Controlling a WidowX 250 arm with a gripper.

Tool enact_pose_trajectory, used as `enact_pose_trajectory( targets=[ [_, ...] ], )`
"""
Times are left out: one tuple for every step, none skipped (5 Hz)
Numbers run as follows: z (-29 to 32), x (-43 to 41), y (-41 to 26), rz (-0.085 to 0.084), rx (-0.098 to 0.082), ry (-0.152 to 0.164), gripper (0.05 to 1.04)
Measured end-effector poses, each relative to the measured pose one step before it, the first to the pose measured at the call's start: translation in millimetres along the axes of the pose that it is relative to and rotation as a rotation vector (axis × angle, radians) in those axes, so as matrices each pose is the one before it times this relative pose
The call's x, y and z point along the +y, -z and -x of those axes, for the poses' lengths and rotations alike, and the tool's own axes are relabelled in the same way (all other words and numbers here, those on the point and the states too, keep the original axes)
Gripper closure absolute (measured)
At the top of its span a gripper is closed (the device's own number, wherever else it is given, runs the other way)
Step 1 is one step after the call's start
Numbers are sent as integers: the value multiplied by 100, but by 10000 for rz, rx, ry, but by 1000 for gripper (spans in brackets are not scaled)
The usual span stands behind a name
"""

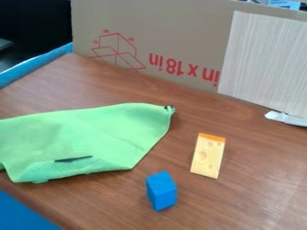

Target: Fold the cloth from bottom left to top right

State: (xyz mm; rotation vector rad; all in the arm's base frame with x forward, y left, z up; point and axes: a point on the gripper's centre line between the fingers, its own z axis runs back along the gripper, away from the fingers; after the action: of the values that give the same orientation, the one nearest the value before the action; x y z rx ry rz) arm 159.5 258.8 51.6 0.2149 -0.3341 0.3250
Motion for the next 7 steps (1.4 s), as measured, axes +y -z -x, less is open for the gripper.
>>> enact_pose_trajectory(
  targets=[
    [207, 287, 520, 93, -138, -431, 383],
    [208, 114, 161, 46, 20, -190, 684],
    [19, -198, -47, 141, 0, 69, 901],
    [-322, -523, -1098, 253, -145, 251, 1012],
    [-977, -1153, -2824, 156, -499, 135, 1030],
    [-1354, -2543, -1523, 509, -39, 169, 1031],
    [-1735, -2237, -273, 479, 219, -46, 1031]
  ],
)
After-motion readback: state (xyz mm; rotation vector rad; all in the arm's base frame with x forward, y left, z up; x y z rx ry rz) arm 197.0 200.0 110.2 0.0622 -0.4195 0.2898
